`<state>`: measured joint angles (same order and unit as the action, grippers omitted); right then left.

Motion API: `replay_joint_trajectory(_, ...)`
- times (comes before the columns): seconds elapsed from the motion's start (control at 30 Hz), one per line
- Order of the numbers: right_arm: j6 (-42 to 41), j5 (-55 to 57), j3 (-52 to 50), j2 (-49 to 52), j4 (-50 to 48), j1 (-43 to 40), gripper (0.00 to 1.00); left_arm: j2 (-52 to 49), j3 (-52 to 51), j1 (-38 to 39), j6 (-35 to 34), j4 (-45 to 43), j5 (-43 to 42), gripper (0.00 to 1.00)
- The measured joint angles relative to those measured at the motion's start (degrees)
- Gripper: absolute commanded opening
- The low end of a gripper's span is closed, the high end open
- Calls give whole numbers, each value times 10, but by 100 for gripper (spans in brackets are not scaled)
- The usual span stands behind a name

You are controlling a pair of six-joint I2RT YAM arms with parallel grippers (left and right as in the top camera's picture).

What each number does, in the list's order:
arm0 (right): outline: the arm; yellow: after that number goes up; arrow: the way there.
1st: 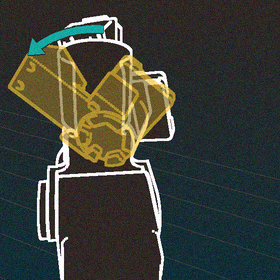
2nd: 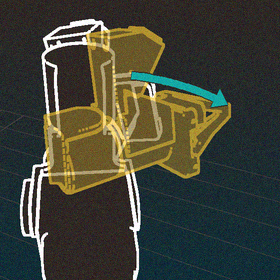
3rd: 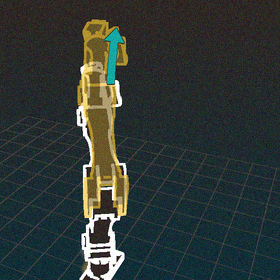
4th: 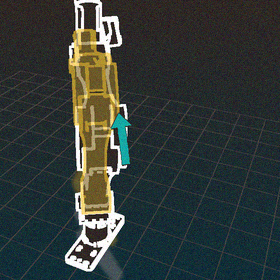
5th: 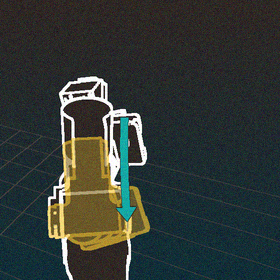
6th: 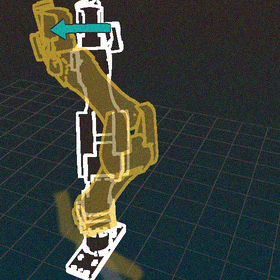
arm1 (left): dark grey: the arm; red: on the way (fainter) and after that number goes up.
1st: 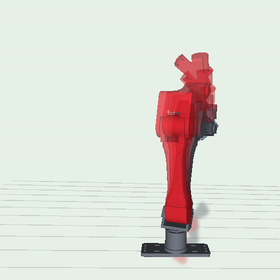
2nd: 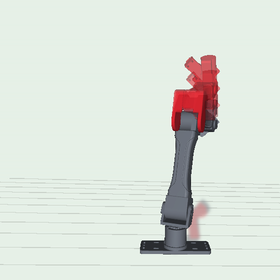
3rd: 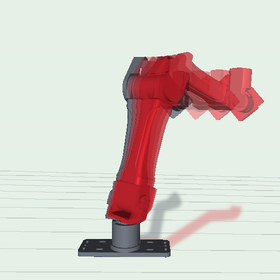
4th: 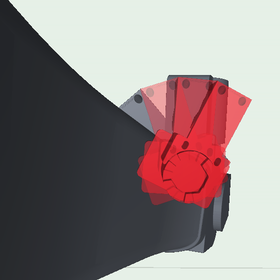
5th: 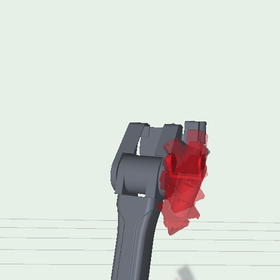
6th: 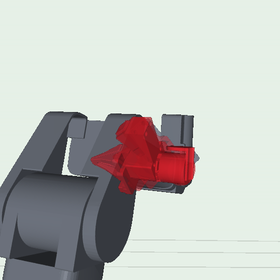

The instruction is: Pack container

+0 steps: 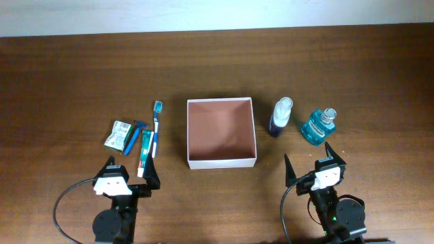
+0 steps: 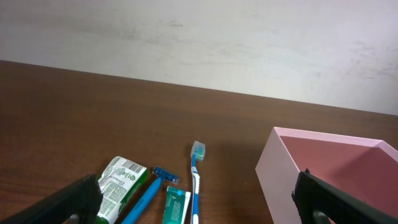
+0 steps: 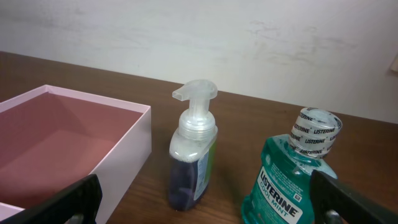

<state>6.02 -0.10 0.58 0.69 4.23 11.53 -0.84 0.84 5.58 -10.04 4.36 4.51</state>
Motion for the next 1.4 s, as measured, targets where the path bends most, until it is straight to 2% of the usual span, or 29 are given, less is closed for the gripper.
replay_joint_trajectory(0.23, -13, -37, 0, 0, -5, 0, 98, 0, 0, 0, 0, 0, 0, 100)
replay_joint_trajectory(0.6, -205, -309, 0, 0, -18, 0, 98, 0, 0, 0, 0, 0, 0, 99)
replay_joint_trajectory(0.77, -251, -411, 0, 0, -22, 0, 98, 0, 0, 0, 0, 0, 0, 100)
replay_joint_trajectory(0.87, -274, -453, 0, 0, -60, 0, 98, 0, 0, 0, 0, 0, 0, 99)
replay_joint_trajectory(0.97, -309, -475, 0, 0, -106, 0, 98, 0, 0, 0, 0, 0, 0, 99)
replay_joint_trajectory(1.1, -331, -480, 23, 0, -112, 0, 98, 0, 0, 0, 0, 0, 0, 99)
replay_joint_trajectory(1.4, -332, -456, 184, 27, -87, 0, 98, 0, 0, 0, 0, 0, 0, 99)
